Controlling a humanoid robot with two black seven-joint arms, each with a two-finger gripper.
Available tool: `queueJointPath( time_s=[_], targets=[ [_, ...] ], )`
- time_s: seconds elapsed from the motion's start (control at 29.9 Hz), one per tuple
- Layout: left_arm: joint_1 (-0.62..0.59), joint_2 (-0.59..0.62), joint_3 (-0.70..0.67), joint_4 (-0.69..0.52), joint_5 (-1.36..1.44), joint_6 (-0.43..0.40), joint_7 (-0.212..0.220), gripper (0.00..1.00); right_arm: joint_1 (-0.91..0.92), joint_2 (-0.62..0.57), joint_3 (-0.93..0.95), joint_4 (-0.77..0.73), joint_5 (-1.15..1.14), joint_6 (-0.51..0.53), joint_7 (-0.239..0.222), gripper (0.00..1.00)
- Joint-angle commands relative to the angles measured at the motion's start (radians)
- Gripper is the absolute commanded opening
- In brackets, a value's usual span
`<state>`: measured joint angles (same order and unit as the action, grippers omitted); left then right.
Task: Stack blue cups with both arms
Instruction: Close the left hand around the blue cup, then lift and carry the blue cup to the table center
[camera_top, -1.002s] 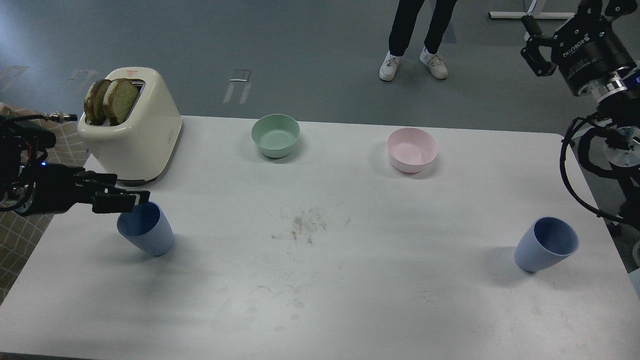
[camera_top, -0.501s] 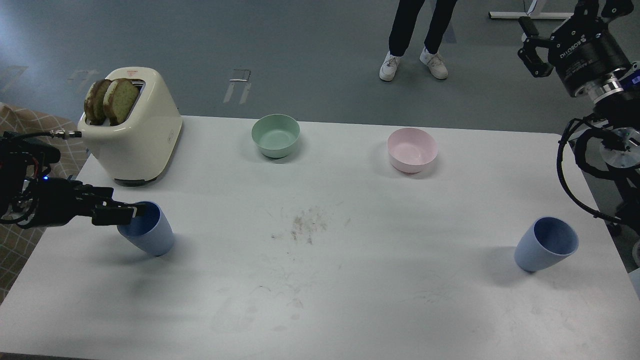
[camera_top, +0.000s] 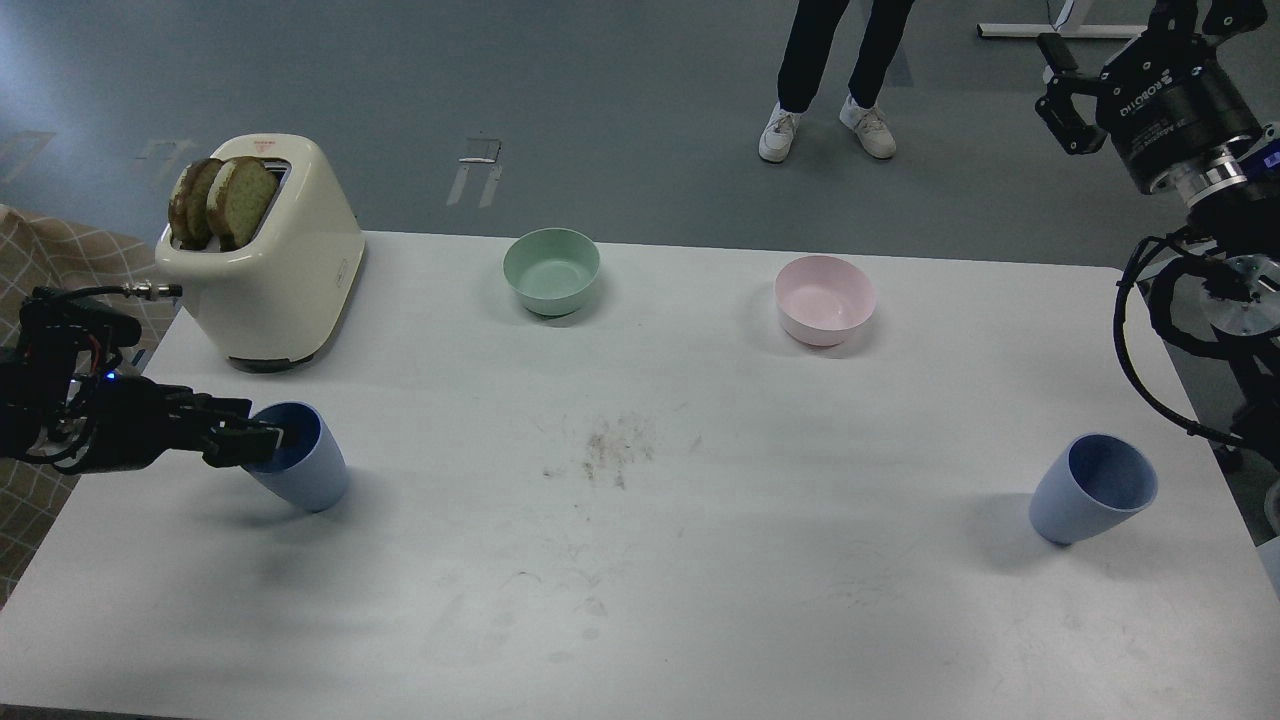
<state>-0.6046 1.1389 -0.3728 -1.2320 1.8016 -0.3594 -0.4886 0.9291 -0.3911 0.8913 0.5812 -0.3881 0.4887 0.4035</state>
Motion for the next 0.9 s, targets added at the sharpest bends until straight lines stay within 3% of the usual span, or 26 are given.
queueJointPath(
  time_s=[0.0,0.03,0.07,0.47,0.6,0.87],
  targets=[
    [0.002,-0.001,0.0,0.0,0.025,-0.003,0.0,0.14,-0.001,0.0,0.0,0.0,0.0,0.0,0.0,1.0],
    [0.002,-0.001,0.0,0.0,0.03,-0.004,0.0,0.04,-0.001,0.0,0.0,0.0,0.0,0.0,0.0,1.0],
    [0.002,-0.001,0.0,0.0,0.03,-0.004,0.0,0.0,-0.001,0.0,0.0,0.0,0.0,0.0,0.0,1.0],
    [-0.003,0.018,-0.002,-0.02,0.03,-0.004,0.0,0.0,-0.004,0.0,0.0,0.0,0.002,0.0,0.0,1.0],
    [-0.012,0.038,-0.005,-0.085,0.03,-0.004,0.0,0.0,-0.003,0.0,0.003,0.0,0.002,0.0,0.0,1.0],
    [-0.176,0.016,-0.005,-0.216,0.03,-0.047,0.0,0.0,0.056,-0.003,0.0,-0.001,0.0,0.0,0.0,1.0]
  ],
)
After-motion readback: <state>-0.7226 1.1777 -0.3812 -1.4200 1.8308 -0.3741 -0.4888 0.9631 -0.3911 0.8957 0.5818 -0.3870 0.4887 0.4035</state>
